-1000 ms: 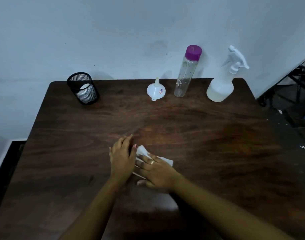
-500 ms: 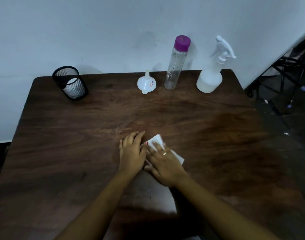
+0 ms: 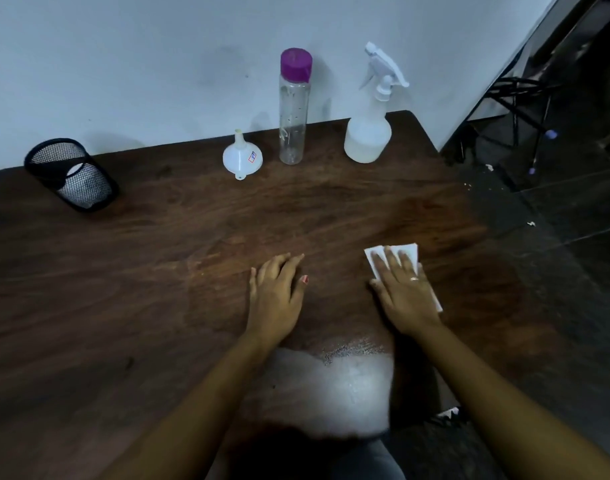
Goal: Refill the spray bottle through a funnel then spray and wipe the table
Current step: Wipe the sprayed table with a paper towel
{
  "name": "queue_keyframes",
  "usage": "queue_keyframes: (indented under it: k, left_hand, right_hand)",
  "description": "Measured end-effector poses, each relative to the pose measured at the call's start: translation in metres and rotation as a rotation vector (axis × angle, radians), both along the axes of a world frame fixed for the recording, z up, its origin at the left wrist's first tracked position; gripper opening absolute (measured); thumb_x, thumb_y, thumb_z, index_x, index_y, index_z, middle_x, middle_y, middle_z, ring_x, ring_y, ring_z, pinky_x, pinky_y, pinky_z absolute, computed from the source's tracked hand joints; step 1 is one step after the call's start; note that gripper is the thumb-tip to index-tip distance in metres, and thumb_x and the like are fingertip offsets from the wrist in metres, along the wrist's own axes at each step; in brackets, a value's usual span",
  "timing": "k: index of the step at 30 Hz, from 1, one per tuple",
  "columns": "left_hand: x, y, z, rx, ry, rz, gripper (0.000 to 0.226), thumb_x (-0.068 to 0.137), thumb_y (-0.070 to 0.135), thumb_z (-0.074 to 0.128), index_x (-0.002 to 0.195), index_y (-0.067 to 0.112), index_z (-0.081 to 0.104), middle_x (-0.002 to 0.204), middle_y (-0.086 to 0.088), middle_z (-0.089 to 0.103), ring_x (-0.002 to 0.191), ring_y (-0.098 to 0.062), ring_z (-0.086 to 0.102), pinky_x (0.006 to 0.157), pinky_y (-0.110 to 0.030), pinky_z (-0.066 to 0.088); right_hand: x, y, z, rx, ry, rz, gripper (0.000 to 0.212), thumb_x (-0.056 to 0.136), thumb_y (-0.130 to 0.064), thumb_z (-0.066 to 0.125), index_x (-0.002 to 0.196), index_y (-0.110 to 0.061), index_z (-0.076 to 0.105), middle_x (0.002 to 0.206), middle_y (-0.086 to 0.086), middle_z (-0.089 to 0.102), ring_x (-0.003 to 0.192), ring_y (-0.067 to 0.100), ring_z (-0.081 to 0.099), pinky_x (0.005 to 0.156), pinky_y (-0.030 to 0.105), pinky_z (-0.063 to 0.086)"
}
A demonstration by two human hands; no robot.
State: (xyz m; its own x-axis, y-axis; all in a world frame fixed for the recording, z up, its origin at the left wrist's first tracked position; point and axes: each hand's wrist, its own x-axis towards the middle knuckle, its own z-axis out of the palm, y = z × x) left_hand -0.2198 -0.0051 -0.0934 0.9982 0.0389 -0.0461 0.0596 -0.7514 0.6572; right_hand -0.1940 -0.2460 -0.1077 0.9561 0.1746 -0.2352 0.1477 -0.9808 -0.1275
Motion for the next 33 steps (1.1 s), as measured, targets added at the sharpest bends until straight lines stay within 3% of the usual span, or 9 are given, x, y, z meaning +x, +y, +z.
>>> queue_keyframes:
  k: [2,6,10,13,17,21,28,30,33]
  left_hand:
    - [0.002,0.009,0.001,-0.010,-0.003,0.048,0.042,0.097,0.032,0.044,0.138,0.027,0.043,0.142,0.002,0.041,0.136,-0.016,0.028,0.115,-0.045,0.005]
    - [0.004,0.042,0.001,0.008,-0.020,0.166,0.051,0.090,0.045,0.036,0.135,0.026,0.047,0.140,0.000,0.044,0.134,-0.018,0.033,0.115,-0.049,0.011]
    - [0.000,0.078,0.004,0.025,-0.003,0.298,0.040,0.095,0.032,0.045,0.135,0.025,0.048,0.141,0.000,0.043,0.134,-0.019,0.032,0.116,-0.050,0.010]
    - [-0.008,0.099,0.005,0.057,0.017,0.354,0.042,0.094,0.035,0.041,0.135,0.024,0.048,0.141,-0.002,0.044,0.133,-0.021,0.034,0.114,-0.053,0.014]
    - [-0.017,0.114,0.006,0.041,0.020,0.428,0.055,0.085,0.042,0.035,0.134,0.023,0.049,0.139,-0.004,0.046,0.132,-0.022,0.037,0.113,-0.053,0.017]
    - [-0.019,0.112,0.005,0.049,0.038,0.439,0.041,0.096,0.033,0.044,0.136,0.023,0.046,0.141,-0.001,0.042,0.133,-0.019,0.032,0.116,-0.050,0.011]
    - [-0.015,0.097,0.000,0.018,0.073,0.409,0.043,0.096,0.032,0.044,0.139,0.028,0.042,0.145,0.002,0.038,0.137,-0.015,0.026,0.116,-0.047,0.007]
    - [-0.012,0.094,-0.001,0.005,0.066,0.405,0.042,0.096,0.032,0.044,0.138,0.028,0.043,0.145,0.002,0.038,0.137,-0.015,0.027,0.116,-0.047,0.007]
    - [-0.005,0.087,-0.003,0.003,0.043,0.403,0.042,0.095,0.034,0.044,0.136,0.026,0.046,0.143,0.001,0.040,0.137,-0.016,0.029,0.115,-0.049,0.010]
  right_hand:
    - [0.003,0.044,-0.001,0.065,-0.013,0.033,0.075,0.086,-0.058,0.005,0.151,-0.022,0.020,0.158,0.002,0.019,0.146,0.029,0.016,0.116,0.050,0.011]
    - [-0.019,0.145,-0.008,0.198,-0.025,0.426,0.059,0.092,-0.049,0.027,0.140,-0.019,0.045,0.147,0.006,0.045,0.136,0.032,0.039,0.104,0.053,0.037]
    - [-0.051,0.202,-0.017,0.239,-0.025,0.907,0.054,0.092,-0.050,0.031,0.130,-0.021,0.056,0.135,0.002,0.057,0.132,0.029,0.043,0.109,0.050,0.035]
    - [-0.037,0.220,-0.015,0.230,-0.034,1.074,0.050,0.090,-0.046,0.035,0.118,-0.019,0.066,0.123,0.002,0.065,0.126,0.031,0.050,0.106,0.049,0.039]
    - [0.015,0.246,-0.010,0.247,0.119,0.930,0.064,0.088,-0.047,0.024,0.136,-0.015,0.051,0.142,0.008,0.050,0.137,0.033,0.037,0.114,0.052,0.026]
    - [0.074,0.236,-0.005,0.140,-0.015,0.639,0.061,0.096,-0.051,0.015,0.152,-0.025,0.015,0.160,-0.003,0.013,0.148,0.017,0.009,0.119,0.049,0.008]
    - [0.115,0.159,-0.010,0.076,-0.028,0.025,0.063,0.100,-0.049,0.019,0.153,-0.019,0.006,0.161,0.002,0.005,0.148,0.022,0.003,0.119,0.045,0.001]
    - [0.100,0.168,-0.011,0.100,-0.037,0.017,0.065,0.099,-0.049,0.023,0.153,-0.015,0.009,0.161,0.005,0.008,0.148,0.024,0.004,0.118,0.044,0.002]
    - [0.050,0.196,-0.012,0.182,-0.059,0.289,0.066,0.094,-0.049,0.026,0.149,-0.012,0.027,0.156,0.008,0.028,0.144,0.029,0.024,0.117,0.042,0.016]
